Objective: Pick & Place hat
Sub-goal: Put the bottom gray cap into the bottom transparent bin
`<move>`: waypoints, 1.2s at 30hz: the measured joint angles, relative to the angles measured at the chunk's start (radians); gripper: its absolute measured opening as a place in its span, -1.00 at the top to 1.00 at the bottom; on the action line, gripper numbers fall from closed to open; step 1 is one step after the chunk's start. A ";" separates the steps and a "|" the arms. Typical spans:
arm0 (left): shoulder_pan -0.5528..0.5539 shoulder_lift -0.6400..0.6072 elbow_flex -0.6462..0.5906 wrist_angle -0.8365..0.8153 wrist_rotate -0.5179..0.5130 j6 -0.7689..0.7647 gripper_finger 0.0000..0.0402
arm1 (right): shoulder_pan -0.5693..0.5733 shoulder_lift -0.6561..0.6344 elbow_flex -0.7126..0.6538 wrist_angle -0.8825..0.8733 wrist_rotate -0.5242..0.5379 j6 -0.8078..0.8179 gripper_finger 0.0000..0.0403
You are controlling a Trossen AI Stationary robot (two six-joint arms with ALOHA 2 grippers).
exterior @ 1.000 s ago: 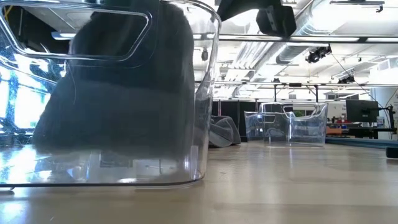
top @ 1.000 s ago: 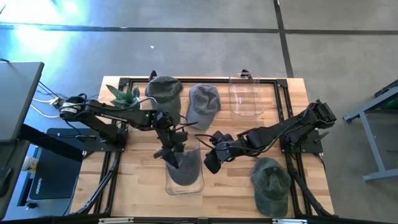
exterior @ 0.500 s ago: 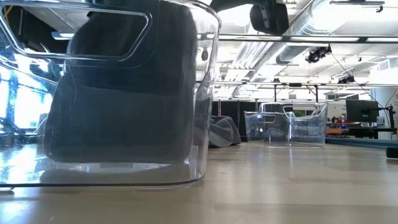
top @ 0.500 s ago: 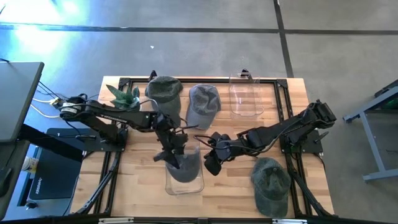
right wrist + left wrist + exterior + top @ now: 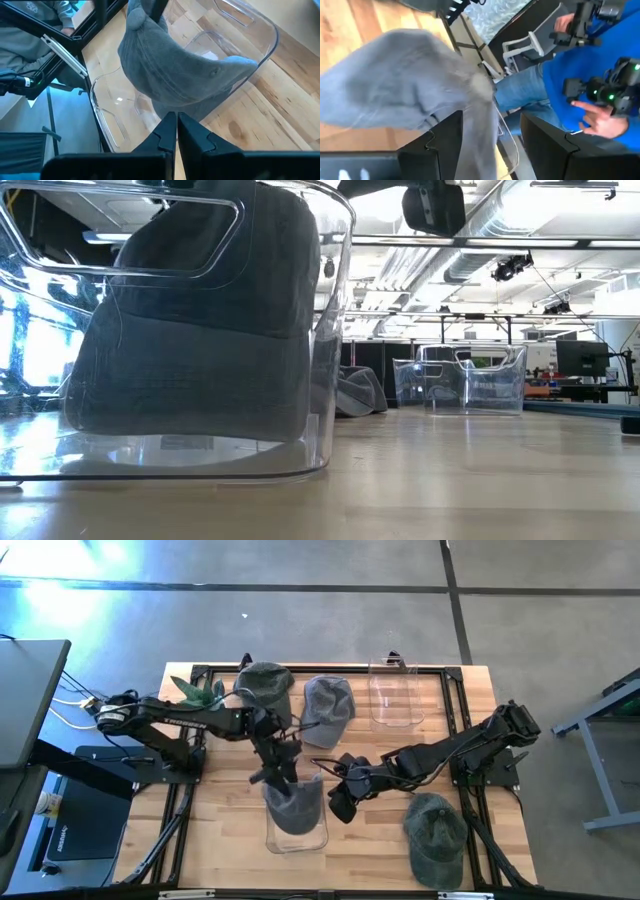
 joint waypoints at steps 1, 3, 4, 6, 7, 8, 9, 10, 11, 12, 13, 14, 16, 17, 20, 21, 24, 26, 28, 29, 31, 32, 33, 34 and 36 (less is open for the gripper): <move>0.015 0.000 0.000 -0.010 0.013 0.000 0.04 | 0.000 0.000 0.000 0.000 -0.003 0.000 0.94; 0.039 -0.001 0.001 -0.033 0.026 0.000 0.04 | 0.000 0.000 0.000 0.000 -0.009 0.001 0.94; 0.049 -0.007 0.006 -0.072 0.024 0.000 0.04 | 0.000 0.000 0.000 0.000 -0.011 0.001 0.94; 0.069 -0.022 0.031 -0.181 0.015 0.017 0.04 | 0.000 0.000 0.000 0.000 -0.011 0.003 0.93; 0.075 -0.028 0.056 -0.245 0.005 0.041 0.04 | 0.001 0.000 0.000 0.001 -0.011 0.003 0.93; 0.080 -0.035 0.083 -0.323 -0.017 0.081 0.04 | 0.002 0.000 0.000 0.001 -0.011 0.003 0.93; 0.081 -0.044 0.113 -0.419 -0.050 0.127 0.04 | 0.002 0.000 0.000 0.001 -0.011 0.003 0.93; 0.080 -0.053 0.151 -0.524 -0.100 0.177 0.04 | 0.003 0.000 0.000 0.001 -0.011 0.002 0.93; 0.078 -0.062 0.191 -0.627 -0.162 0.225 0.04 | 0.003 0.000 0.000 0.001 -0.011 0.000 0.93; 0.076 -0.069 0.237 -0.728 -0.232 0.267 0.04 | 0.003 0.000 0.000 0.001 -0.011 -0.001 0.93; 0.070 -0.073 0.281 -0.830 -0.301 0.294 0.04 | 0.003 0.000 0.000 0.001 -0.011 -0.001 0.93; 0.057 -0.077 0.315 -0.920 -0.370 0.308 0.04 | 0.003 0.000 0.000 0.001 -0.010 -0.003 0.93; 0.034 -0.083 0.360 -1.045 -0.467 0.312 0.04 | 0.003 0.000 0.000 0.000 -0.010 -0.011 0.93; 0.015 -0.090 0.367 -1.072 -0.484 0.310 0.04 | 0.003 0.000 0.000 0.001 -0.010 -0.021 0.93; -0.060 -0.138 0.335 -1.125 -0.488 0.285 0.12 | 0.002 0.001 0.000 0.000 0.003 -0.030 0.93; -0.090 -0.159 0.309 -1.112 -0.488 0.262 0.17 | 0.002 0.001 0.000 0.001 0.011 -0.030 0.93; -0.180 -0.221 0.210 -1.020 -0.508 0.174 0.39 | 0.002 0.001 0.000 0.000 0.038 -0.031 0.93; -0.235 -0.251 0.146 -0.915 -0.538 0.101 0.59 | 0.002 0.001 0.000 0.001 0.045 -0.031 0.93; -0.279 -0.270 0.089 -0.834 -0.587 0.032 0.80 | 0.002 0.001 0.000 -0.001 0.054 -0.032 0.93; -0.296 -0.273 0.067 -0.782 -0.610 0.003 0.90 | 0.000 0.001 0.000 -0.002 0.058 -0.035 0.93; -0.320 -0.273 0.024 -0.713 -0.653 -0.040 0.96 | -0.003 0.001 0.000 -0.005 0.061 -0.049 0.93; -0.330 -0.273 0.006 -0.705 -0.675 -0.054 0.94 | -0.006 0.001 0.000 -0.006 0.061 -0.050 0.93; -0.339 -0.268 -0.008 -0.686 -0.701 -0.062 0.91 | -0.008 0.001 0.000 -0.007 0.061 -0.050 0.93; -0.345 -0.262 -0.017 -0.654 -0.730 -0.067 0.89 | -0.010 0.001 0.000 -0.007 0.061 -0.050 0.93; -0.345 -0.247 -0.039 -0.625 -0.788 -0.078 0.88 | -0.016 0.001 0.000 -0.007 0.060 -0.050 0.94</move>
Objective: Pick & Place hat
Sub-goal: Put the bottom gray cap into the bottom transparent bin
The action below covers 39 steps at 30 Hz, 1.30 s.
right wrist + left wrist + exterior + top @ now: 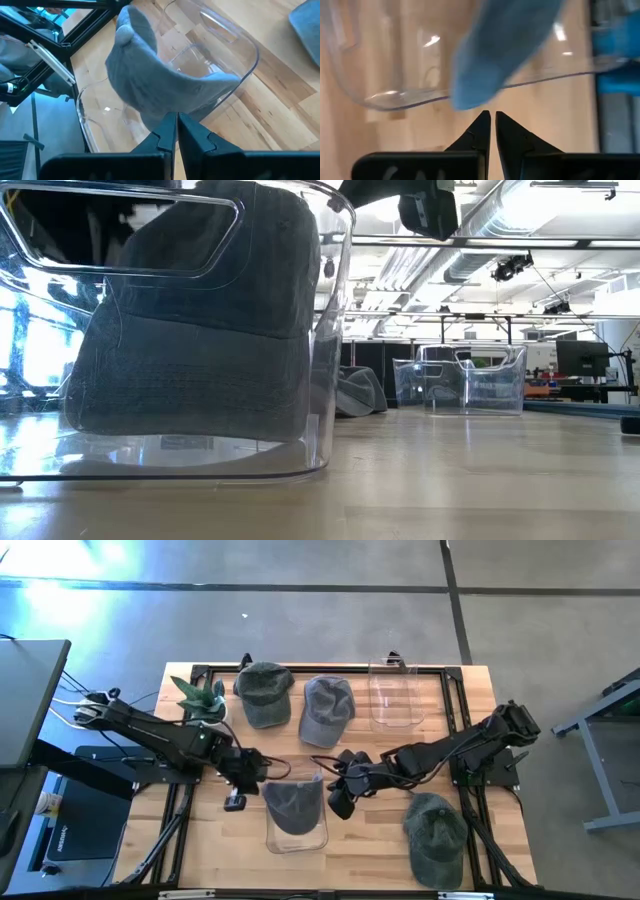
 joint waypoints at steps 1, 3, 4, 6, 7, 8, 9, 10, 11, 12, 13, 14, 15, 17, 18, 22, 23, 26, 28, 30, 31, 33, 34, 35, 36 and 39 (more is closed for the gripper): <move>0.003 0.008 -0.010 0.017 -0.021 -0.002 0.89 | -0.004 0.000 0.000 0.000 -0.004 0.000 0.94; 0.004 0.018 -0.022 0.075 -0.054 -0.003 0.94 | -0.006 0.000 0.000 0.001 -0.014 0.000 0.94; 0.004 0.016 -0.027 0.090 -0.067 -0.003 0.96 | -0.007 0.000 0.000 0.000 -0.016 0.001 0.94; 0.003 0.015 -0.036 0.125 -0.081 -0.003 0.99 | -0.006 0.000 0.000 0.002 -0.018 0.001 0.93; 0.003 0.016 -0.041 0.143 -0.090 -0.003 0.99 | -0.006 0.000 0.000 0.004 -0.020 0.001 0.93; 0.003 0.016 -0.048 0.155 -0.098 -0.003 0.98 | -0.006 0.000 0.000 0.008 -0.021 0.001 0.93; 0.003 0.021 -0.052 0.167 -0.114 -0.003 0.98 | -0.006 0.000 0.000 0.010 -0.021 0.001 0.93; 0.003 0.028 -0.056 0.184 -0.128 -0.003 0.98 | -0.006 0.000 0.000 0.009 -0.021 0.002 0.94; 0.003 0.036 -0.059 0.192 -0.143 -0.003 0.98 | -0.006 0.000 0.000 0.010 -0.021 0.002 0.94; 0.003 0.037 -0.066 0.188 -0.160 -0.004 0.98 | -0.006 0.000 0.000 0.011 -0.021 0.003 0.94; 0.003 0.036 -0.072 0.183 -0.176 -0.006 0.98 | -0.006 0.000 0.000 0.011 -0.021 0.003 0.95; 0.003 0.042 -0.077 0.195 -0.185 -0.011 0.98 | -0.006 0.000 0.000 0.012 -0.021 0.003 0.95; 0.004 0.052 -0.084 0.214 -0.198 -0.019 0.98 | -0.006 0.000 0.000 0.015 -0.021 0.003 0.96; 0.003 0.063 -0.097 0.222 -0.239 -0.039 0.97 | -0.006 0.000 0.000 0.020 -0.021 0.004 0.96; 0.002 0.066 -0.099 0.222 -0.262 -0.052 0.97 | -0.006 0.000 0.000 0.023 -0.021 0.004 0.96; 0.003 0.072 -0.101 0.242 -0.306 -0.106 0.97 | -0.006 0.000 0.000 0.039 -0.022 0.004 0.95; 0.003 0.072 -0.100 0.243 -0.312 -0.114 0.97 | -0.006 0.000 0.000 0.041 -0.022 0.004 0.95; 0.003 0.059 -0.079 0.189 -0.308 -0.135 0.97 | -0.006 0.000 0.000 0.040 -0.022 0.010 0.94; 0.004 0.052 -0.046 0.115 -0.298 -0.156 0.97 | -0.006 0.000 0.000 0.039 -0.022 0.018 0.94; 0.004 0.052 -0.013 0.018 -0.292 -0.182 0.97 | -0.006 0.000 0.000 0.038 -0.022 0.019 0.94; 0.004 0.052 0.003 -0.031 -0.283 -0.187 0.97 | -0.006 0.000 0.000 0.037 -0.022 0.019 0.94; 0.003 0.051 0.034 -0.071 -0.251 -0.189 0.97 | -0.006 0.000 0.000 0.036 -0.022 0.019 0.94; 0.004 0.050 0.039 -0.066 -0.219 -0.185 0.97 | -0.006 0.000 0.000 0.036 -0.022 0.019 0.94; 0.004 0.049 0.039 -0.053 -0.185 -0.177 0.97 | -0.006 0.000 0.000 0.035 -0.022 0.019 0.94; 0.003 0.050 0.038 -0.034 -0.159 -0.169 0.97 | -0.006 0.000 0.000 0.035 -0.022 0.015 0.94; -0.013 0.052 0.037 0.023 -0.151 -0.155 0.97 | -0.006 0.000 0.000 0.036 -0.022 0.003 0.94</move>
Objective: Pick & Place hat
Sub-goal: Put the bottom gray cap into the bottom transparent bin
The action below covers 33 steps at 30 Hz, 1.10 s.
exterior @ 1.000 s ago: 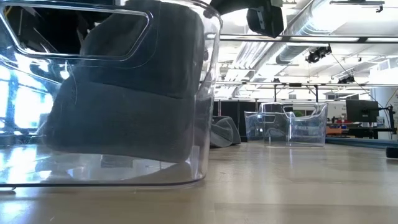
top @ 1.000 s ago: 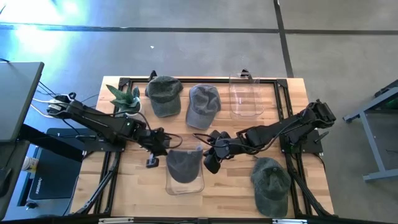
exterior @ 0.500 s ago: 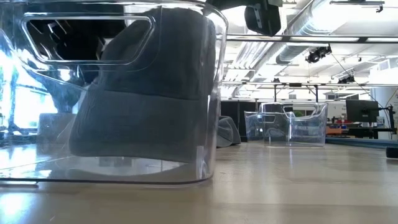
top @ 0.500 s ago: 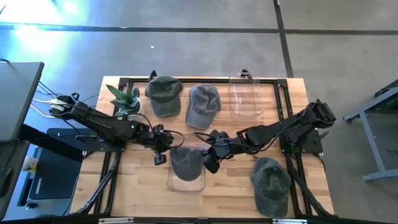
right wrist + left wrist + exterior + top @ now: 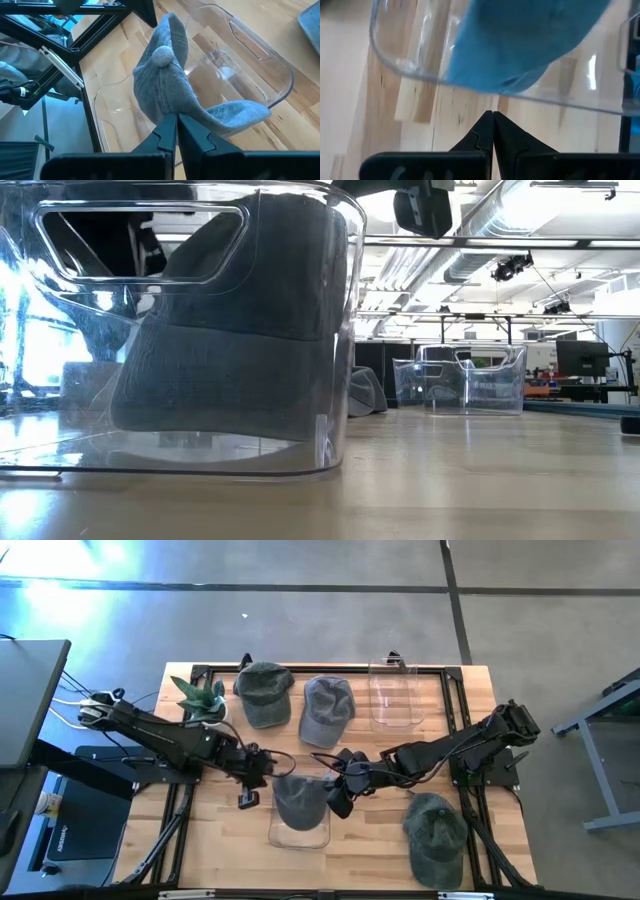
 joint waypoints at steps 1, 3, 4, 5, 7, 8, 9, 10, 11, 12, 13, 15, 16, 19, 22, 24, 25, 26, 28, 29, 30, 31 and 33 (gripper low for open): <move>-0.005 0.006 0.000 0.016 -0.015 0.010 0.97 | 0.000 0.000 0.000 0.000 0.000 0.000 0.94; -0.005 0.034 0.000 0.049 -0.051 0.023 0.97 | 0.000 0.000 0.000 0.000 0.000 -0.001 0.94; -0.004 0.050 0.000 0.061 -0.070 0.023 0.97 | 0.000 0.000 0.000 0.000 0.000 -0.001 0.94; -0.003 0.066 0.000 0.074 -0.078 0.023 0.97 | 0.000 0.000 0.000 0.000 0.000 -0.001 0.94; -0.003 0.088 0.000 0.095 -0.085 0.024 0.97 | 0.000 0.000 0.000 0.000 0.000 0.000 0.94; -0.003 0.097 0.000 0.099 -0.085 0.027 0.97 | 0.000 0.000 0.000 0.000 0.000 -0.001 0.94; -0.003 0.108 0.000 0.104 -0.085 0.027 0.97 | 0.000 0.000 0.000 0.000 0.000 -0.001 0.94; -0.003 0.121 0.001 0.108 -0.085 0.025 0.97 | 0.000 0.000 0.000 -0.002 -0.005 -0.002 0.94; -0.003 0.132 0.001 0.107 -0.085 0.023 0.97 | 0.000 0.000 0.000 -0.006 -0.014 -0.002 0.94; -0.003 0.137 0.001 0.106 -0.084 0.018 0.97 | 0.000 0.000 0.000 -0.007 -0.024 -0.002 0.94; -0.004 0.134 0.001 0.106 -0.084 0.010 0.97 | 0.000 -0.003 0.000 -0.011 -0.029 -0.002 0.94; -0.004 0.134 0.006 0.097 -0.084 -0.012 0.97 | 0.000 -0.015 0.000 -0.019 -0.023 0.005 0.94; -0.004 0.127 0.010 0.088 -0.084 -0.020 0.97 | 0.000 -0.026 0.000 -0.023 -0.011 0.005 0.94; -0.004 0.089 0.043 0.052 -0.087 -0.031 0.97 | 0.000 -0.059 0.000 -0.032 0.032 0.003 0.94; -0.004 0.075 0.098 -0.031 -0.119 -0.033 0.97 | 0.000 -0.096 0.000 -0.042 0.080 -0.009 0.94; -0.004 0.067 0.154 -0.072 -0.144 -0.034 0.97 | 0.000 -0.123 0.000 -0.048 0.111 -0.018 0.94; -0.004 0.062 0.183 -0.094 -0.154 -0.033 0.97 | 0.000 -0.133 0.000 -0.048 0.119 -0.019 0.94; -0.004 0.059 0.212 -0.123 -0.159 -0.032 0.97 | 0.000 -0.143 0.000 -0.048 0.120 -0.020 0.94; -0.004 0.060 0.263 -0.152 -0.166 -0.017 0.97 | -0.006 -0.151 0.000 -0.048 0.126 -0.020 0.94; -0.004 0.062 0.286 -0.158 -0.158 -0.005 0.97 | -0.017 -0.151 0.000 -0.048 0.122 -0.011 0.94; -0.005 0.062 0.307 -0.161 -0.147 0.005 0.97 | -0.034 -0.151 0.000 -0.049 0.096 -0.003 0.94; -0.010 0.061 0.325 -0.158 -0.130 0.016 0.97 | -0.060 -0.150 0.000 -0.050 0.055 0.003 0.94; -0.030 0.060 0.358 -0.159 -0.111 0.036 0.97 | -0.124 -0.132 0.001 -0.048 -0.025 0.003 0.94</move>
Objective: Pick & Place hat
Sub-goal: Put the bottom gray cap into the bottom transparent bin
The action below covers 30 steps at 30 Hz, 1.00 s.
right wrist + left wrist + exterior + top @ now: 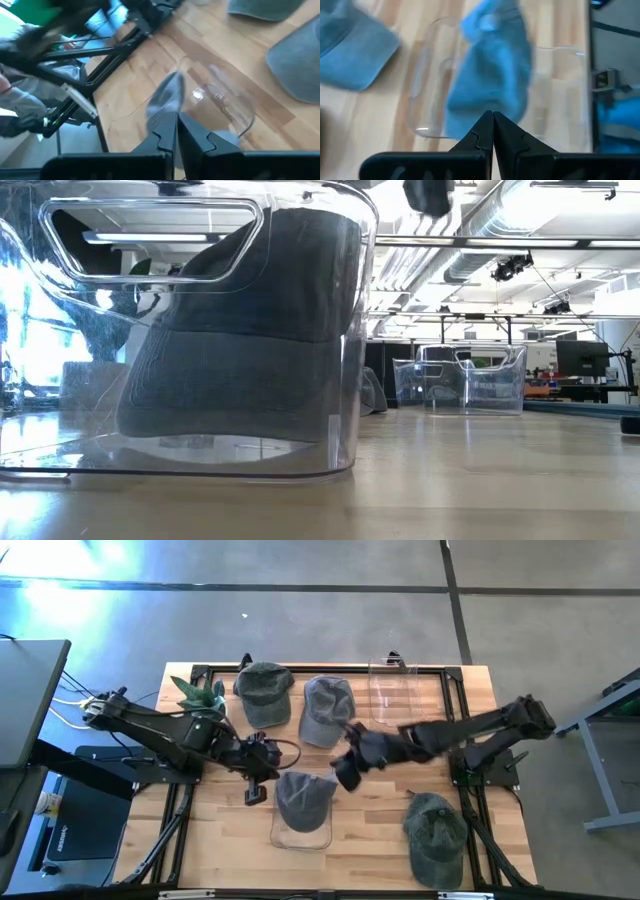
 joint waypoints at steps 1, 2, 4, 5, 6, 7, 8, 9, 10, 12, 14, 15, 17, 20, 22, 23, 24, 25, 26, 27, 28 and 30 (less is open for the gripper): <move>-0.013 0.001 0.015 -0.010 0.000 0.007 0.97 | -0.034 0.013 0.000 -0.002 -0.041 -0.009 0.94; -0.029 0.001 0.028 -0.014 0.000 0.013 0.97 | -0.071 0.028 0.000 -0.005 -0.081 -0.021 0.95; -0.065 0.001 0.058 -0.011 -0.015 0.014 0.97 | -0.142 0.060 0.000 -0.008 -0.191 -0.041 0.97; -0.085 0.001 0.073 -0.017 -0.030 0.014 0.97 | -0.177 0.076 0.000 -0.005 -0.258 -0.050 0.98; -0.107 0.001 0.089 -0.028 -0.049 0.013 0.97 | -0.208 0.095 0.000 0.003 -0.328 -0.064 0.99; -0.130 -0.002 0.100 -0.039 -0.073 0.011 0.97 | -0.235 0.115 0.000 0.008 -0.388 -0.079 0.99; -0.156 -0.005 0.109 -0.046 -0.097 0.002 0.97 | -0.255 0.138 0.000 0.009 -0.436 -0.094 0.99; -0.177 -0.009 0.115 -0.053 -0.125 -0.013 0.97 | -0.271 0.163 0.000 0.009 -0.477 -0.112 0.99; -0.196 -0.011 0.118 -0.058 -0.157 -0.032 0.97 | -0.282 0.190 0.000 0.013 -0.514 -0.128 0.99; -0.228 -0.010 0.119 -0.069 -0.207 -0.073 0.97 | -0.290 0.242 -0.002 0.052 -0.592 -0.153 0.99; -0.253 -0.009 0.118 -0.077 -0.248 -0.107 0.97 | -0.284 0.289 0.009 0.102 -0.653 -0.163 0.99; -0.263 -0.010 0.118 -0.082 -0.261 -0.120 0.97 | -0.280 0.312 0.021 0.120 -0.675 -0.165 0.99; -0.278 -0.010 0.118 -0.094 -0.278 -0.143 0.97 | -0.270 0.361 0.051 0.132 -0.717 -0.186 1.00; -0.283 -0.010 0.118 -0.095 -0.281 -0.152 0.97 | -0.259 0.420 0.114 0.137 -0.793 -0.217 1.00; -0.282 -0.010 0.118 -0.094 -0.282 -0.153 0.97 | -0.255 0.447 0.157 0.146 -0.846 -0.234 1.00; -0.281 -0.010 0.118 -0.095 -0.283 -0.153 0.97 | -0.254 0.457 0.172 0.149 -0.865 -0.246 0.99; -0.281 -0.010 0.118 -0.095 -0.284 -0.153 0.97 | -0.253 0.465 0.180 0.159 -0.874 -0.251 0.99; -0.281 -0.010 0.118 -0.095 -0.284 -0.152 0.97 | -0.253 0.469 0.182 0.176 -0.880 -0.250 0.99; -0.281 -0.010 0.118 -0.096 -0.284 -0.152 0.97 | -0.253 0.470 0.182 0.196 -0.882 -0.244 0.99; -0.281 -0.010 0.118 -0.096 -0.285 -0.151 0.97 | -0.255 0.470 0.182 0.218 -0.885 -0.240 0.99; -0.281 -0.010 0.118 -0.097 -0.285 -0.148 0.97 | -0.258 0.470 0.182 0.239 -0.890 -0.229 0.99; -0.281 -0.010 0.117 -0.099 -0.285 -0.147 0.97 | -0.265 0.470 0.183 0.268 -0.918 -0.210 1.00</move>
